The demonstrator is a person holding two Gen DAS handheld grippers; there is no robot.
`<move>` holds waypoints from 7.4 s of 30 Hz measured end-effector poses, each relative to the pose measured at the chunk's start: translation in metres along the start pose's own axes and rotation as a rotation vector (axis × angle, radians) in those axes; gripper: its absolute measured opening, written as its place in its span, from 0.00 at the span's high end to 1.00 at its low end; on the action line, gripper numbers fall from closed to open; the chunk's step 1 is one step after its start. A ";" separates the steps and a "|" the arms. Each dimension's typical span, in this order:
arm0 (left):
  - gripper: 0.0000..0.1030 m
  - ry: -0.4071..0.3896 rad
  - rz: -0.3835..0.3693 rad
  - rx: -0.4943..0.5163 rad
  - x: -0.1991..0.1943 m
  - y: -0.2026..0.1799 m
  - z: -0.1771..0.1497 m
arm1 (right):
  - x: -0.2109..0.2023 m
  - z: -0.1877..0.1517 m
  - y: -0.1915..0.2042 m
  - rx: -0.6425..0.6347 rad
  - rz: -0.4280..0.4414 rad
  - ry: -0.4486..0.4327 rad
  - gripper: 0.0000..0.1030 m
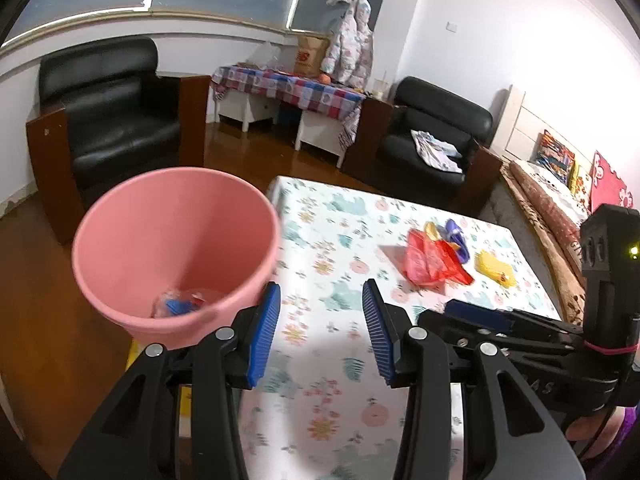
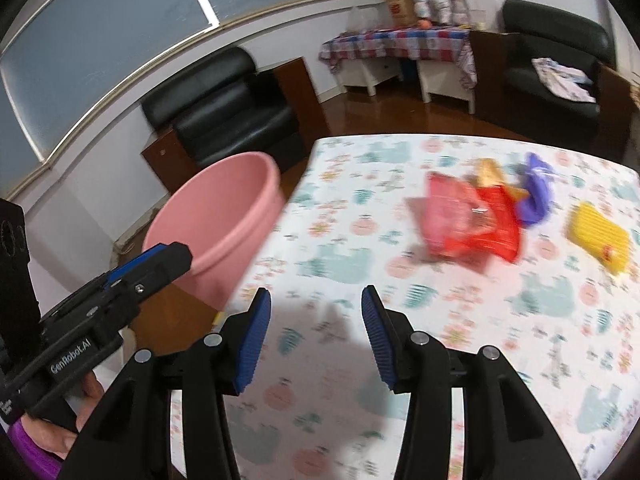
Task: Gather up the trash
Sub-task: 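Move both tools back from the bin to the table, then close the left tool on the red-and-clear plastic bag and lift it, then grasp the yellow mesh sponge with the right tool while left holds red bag, then carry both held items over the pink bin and open both tools, then move both tools back from the bin to the table, then grasp the purple bag with the right tool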
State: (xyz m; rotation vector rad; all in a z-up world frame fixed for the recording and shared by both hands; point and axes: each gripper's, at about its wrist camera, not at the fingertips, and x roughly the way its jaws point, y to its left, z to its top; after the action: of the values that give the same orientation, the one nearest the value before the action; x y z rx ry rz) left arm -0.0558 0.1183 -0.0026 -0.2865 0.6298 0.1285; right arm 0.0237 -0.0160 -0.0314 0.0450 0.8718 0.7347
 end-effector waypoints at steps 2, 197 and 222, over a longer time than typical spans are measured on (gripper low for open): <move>0.58 0.011 -0.011 0.008 0.004 -0.007 -0.002 | -0.012 -0.004 -0.017 0.018 -0.031 -0.023 0.54; 0.57 0.018 -0.092 0.091 0.074 -0.071 0.040 | 0.012 0.053 -0.168 0.244 -0.295 -0.136 0.58; 0.57 0.157 -0.162 0.201 0.185 -0.129 0.050 | 0.019 0.037 -0.190 0.371 -0.233 -0.096 0.80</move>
State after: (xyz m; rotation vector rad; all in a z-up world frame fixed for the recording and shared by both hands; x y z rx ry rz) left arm 0.1472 0.0166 -0.0458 -0.1525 0.7667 -0.1134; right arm 0.1653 -0.1390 -0.0809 0.3016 0.8948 0.3437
